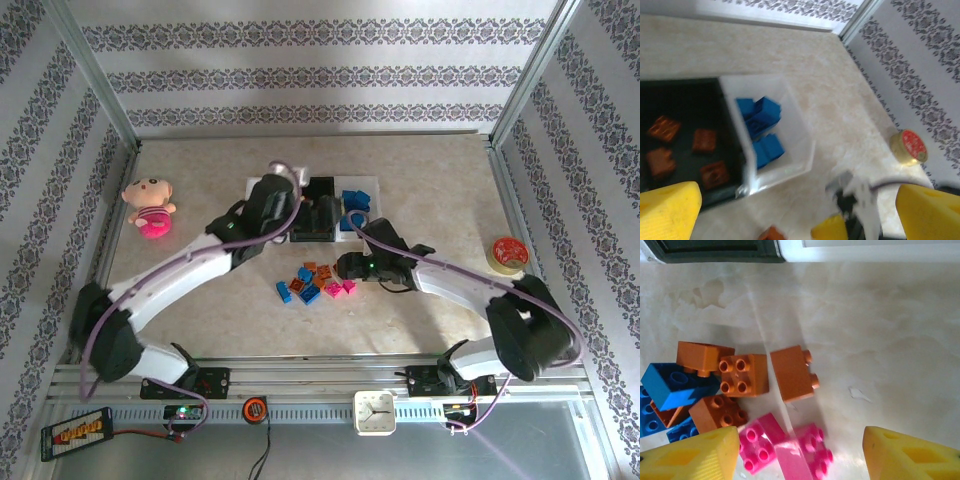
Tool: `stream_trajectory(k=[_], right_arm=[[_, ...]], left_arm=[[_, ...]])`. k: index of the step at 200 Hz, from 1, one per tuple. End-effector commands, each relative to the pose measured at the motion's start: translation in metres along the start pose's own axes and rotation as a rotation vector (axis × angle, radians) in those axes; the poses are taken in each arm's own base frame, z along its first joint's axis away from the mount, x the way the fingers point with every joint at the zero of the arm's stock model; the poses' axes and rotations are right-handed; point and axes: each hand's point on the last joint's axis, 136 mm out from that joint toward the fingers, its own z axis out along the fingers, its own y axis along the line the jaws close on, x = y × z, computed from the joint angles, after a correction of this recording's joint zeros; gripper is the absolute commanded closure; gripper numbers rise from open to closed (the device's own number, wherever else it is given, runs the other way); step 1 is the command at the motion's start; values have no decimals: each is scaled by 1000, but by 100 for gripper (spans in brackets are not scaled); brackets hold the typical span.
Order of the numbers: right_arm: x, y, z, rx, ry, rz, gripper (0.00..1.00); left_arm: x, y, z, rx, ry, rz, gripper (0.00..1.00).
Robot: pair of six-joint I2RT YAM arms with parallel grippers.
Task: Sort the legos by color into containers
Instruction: Pick up the lego from the center of the table, then place the lego in the container.
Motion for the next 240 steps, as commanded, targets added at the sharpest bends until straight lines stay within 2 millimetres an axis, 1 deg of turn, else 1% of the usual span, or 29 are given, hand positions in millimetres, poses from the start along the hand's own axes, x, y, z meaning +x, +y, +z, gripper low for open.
stream_trajectory(k=[1,21,26,28,38,65,82,95,111,141,164,181,192,210,226,240], right_arm=[[-11,17,13,-54,7,-46,34],[-15,17,27,-54,30,-39,36],[-15,16,31,-52,40,-36,37],[-15,16,32,-52,43,-34,37],[-16,15,38,-54,53,-25,39],[-16,16,48,-59,68,-16,46],[-15,14,51,-57,74,-7,55],[-15,12,50,-47,68,-4,64],[-17,11,43,-44,46,-4,73],[-25,19,19,-60,0,-29,81],[-39,40,-8,-107,-56,-63,83],[-55,65,-25,-144,-104,-105,83],[-68,79,-32,-156,-136,-127,83],[-92,93,-31,-146,-178,-134,83],[-113,97,-18,-112,-201,-126,83],[-132,96,-3,-56,-222,-125,83]], left_arm=[[18,32,-27,-89,-49,-24,0],[45,61,-56,-153,-64,-48,0],[48,66,-63,-165,-74,-56,0],[55,72,-64,-177,-65,-57,0],[64,80,-75,-191,-75,-65,0],[91,103,-92,-236,-66,-96,0],[106,117,-99,-280,-51,-114,0],[115,125,-103,-301,-42,-121,0],[124,131,-107,-315,-35,-130,0],[136,138,-110,-325,-17,-138,0],[145,143,-113,-341,5,-141,0],[152,146,-114,-343,16,-150,0],[156,148,-114,-346,20,-157,1],[160,149,-115,-342,25,-169,0],[162,147,-114,-330,32,-174,0],[163,147,-114,-325,42,-174,0]])
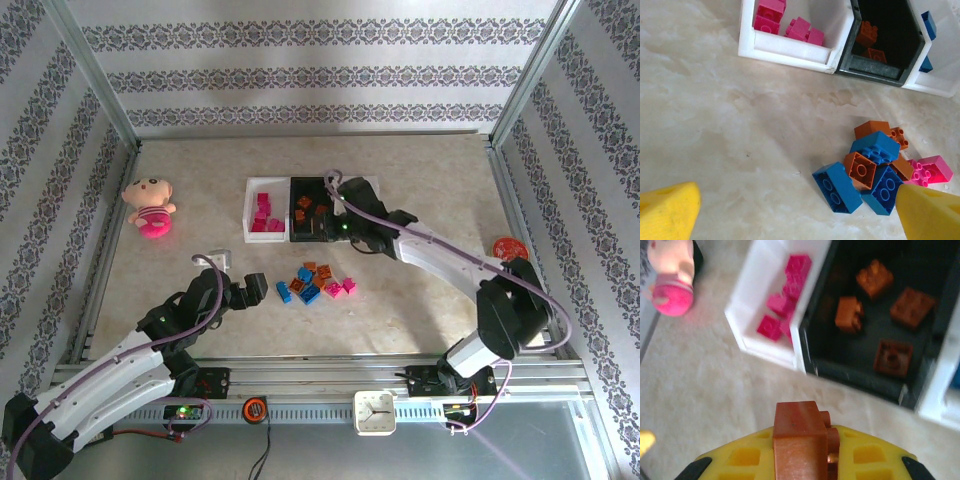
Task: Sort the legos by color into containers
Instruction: Place the lego in the container.
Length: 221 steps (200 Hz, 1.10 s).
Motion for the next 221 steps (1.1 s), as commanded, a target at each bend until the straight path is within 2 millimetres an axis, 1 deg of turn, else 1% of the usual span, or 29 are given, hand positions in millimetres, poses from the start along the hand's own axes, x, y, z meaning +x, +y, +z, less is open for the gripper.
stream_trajectory(k=[1,17,31,40,57,71,81,96,110,122,132,140,159,166,178,194,221], right_arm=[[-17,-17,27,121,-16,-19,83],[-31,-24,46,172,-25,-24,82],[-39,-28,59,209,-29,-27,82],[-41,-34,69,235,-22,-25,81],[-47,-37,81,259,-16,-27,80],[-50,-36,87,263,-15,-26,73],[-52,-36,91,265,-13,-23,64],[-57,-34,90,264,-22,-24,50],[-62,-28,84,254,-35,-27,44],[-65,-22,74,244,-50,-34,41],[-65,-18,64,236,-61,-42,40],[-63,-15,56,227,-70,-44,39],[-52,-11,38,207,-76,-43,37],[-45,-14,32,208,-71,-40,37],[-35,-19,21,209,-73,-30,37],[-18,-30,8,223,-69,-14,36],[7,-52,-13,241,-65,38,36]], left_arm=[[8,6,-1,-15,27,-17,0],[10,7,-2,-15,38,-15,0],[12,8,-2,-16,45,-17,0],[15,9,-2,-13,50,-20,0],[18,9,-2,-6,59,-30,0],[21,9,-2,0,64,-39,0],[22,10,-2,3,67,-40,0],[22,9,-3,7,70,-38,0],[21,7,-3,12,73,-29,0],[20,3,-4,27,77,-16,0],[18,-4,-5,56,83,3,0],[17,-11,-5,77,93,16,0],[16,-25,-1,105,138,53,0],[16,-30,2,112,161,67,0],[15,-42,8,133,189,95,6],[14,-56,20,146,222,134,13],[12,-84,43,163,273,230,14]])
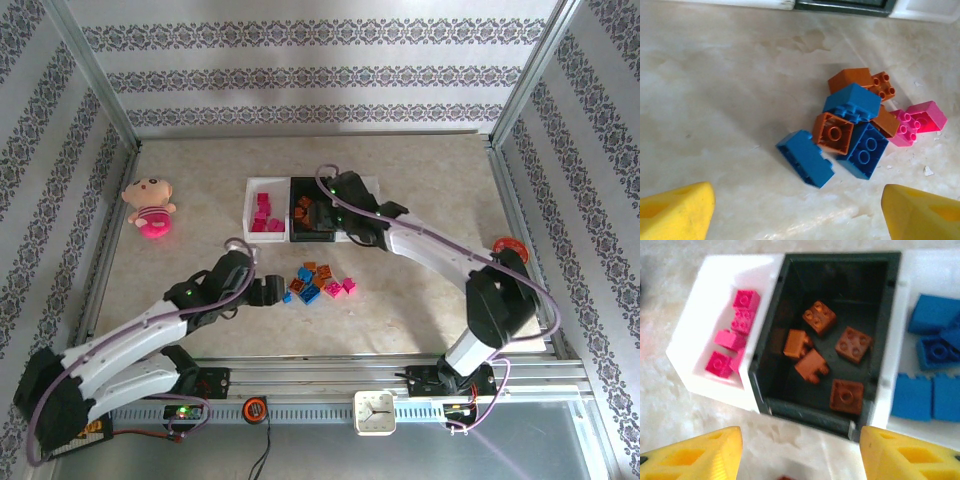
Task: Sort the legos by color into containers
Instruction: Place the lego in the container, then pick up the lego from the center of the table.
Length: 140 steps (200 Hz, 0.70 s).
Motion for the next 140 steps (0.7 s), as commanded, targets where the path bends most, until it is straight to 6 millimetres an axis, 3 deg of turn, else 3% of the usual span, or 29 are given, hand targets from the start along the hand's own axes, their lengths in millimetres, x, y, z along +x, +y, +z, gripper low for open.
stream_trajectory(k=[1,31,64,102,140], right_arm=[[17,-23,-10,33,-5,54,36],[34,-52,-27,58,-11,116,36],[47,-71,-41,74,-21,147,35],[51,-80,-49,77,-35,167,35],[47,-80,-54,72,-49,170,35]], left_arm=[[-22,-39,11,79,-7,125,15],[-23,-60,42,10,71,262,20],[-24,-57,70,-87,112,338,28],[-23,-54,91,-134,148,371,35],[-22,-55,100,-139,152,386,41]])
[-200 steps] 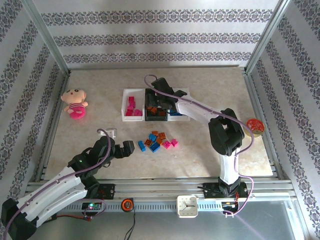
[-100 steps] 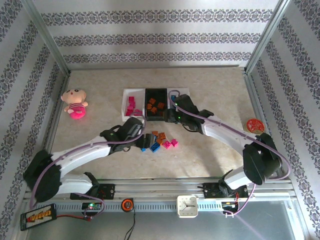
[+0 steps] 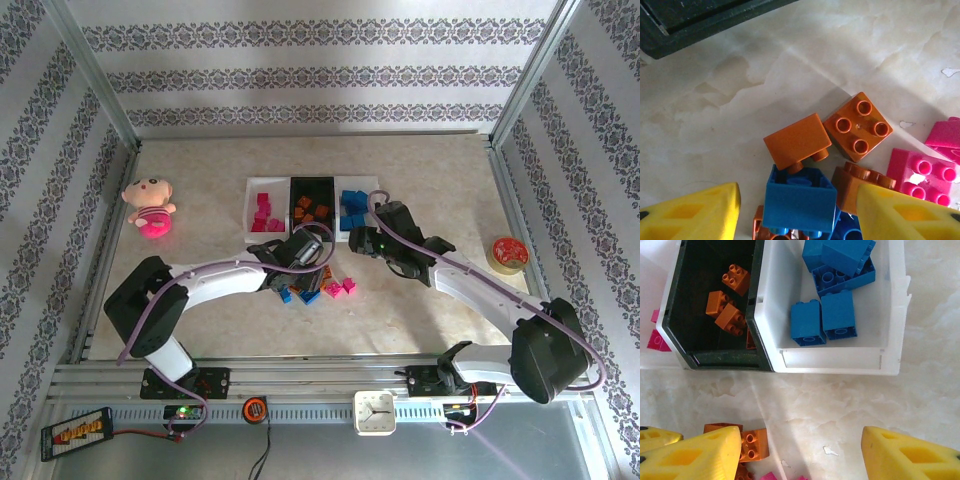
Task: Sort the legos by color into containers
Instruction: Pick up the lego from the center of the table.
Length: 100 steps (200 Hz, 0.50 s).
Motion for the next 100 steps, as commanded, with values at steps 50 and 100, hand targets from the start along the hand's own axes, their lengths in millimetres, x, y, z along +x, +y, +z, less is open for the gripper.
stream_trajectory(k=[50,100], right_arm=[[-5,-4,-5,-3,-26,23,35],[-7,-7,-6,1,-34,36,35]], left_arm=[[-1,0,5,-30,15,52,49],[6,3,4,-39,34,50,49]])
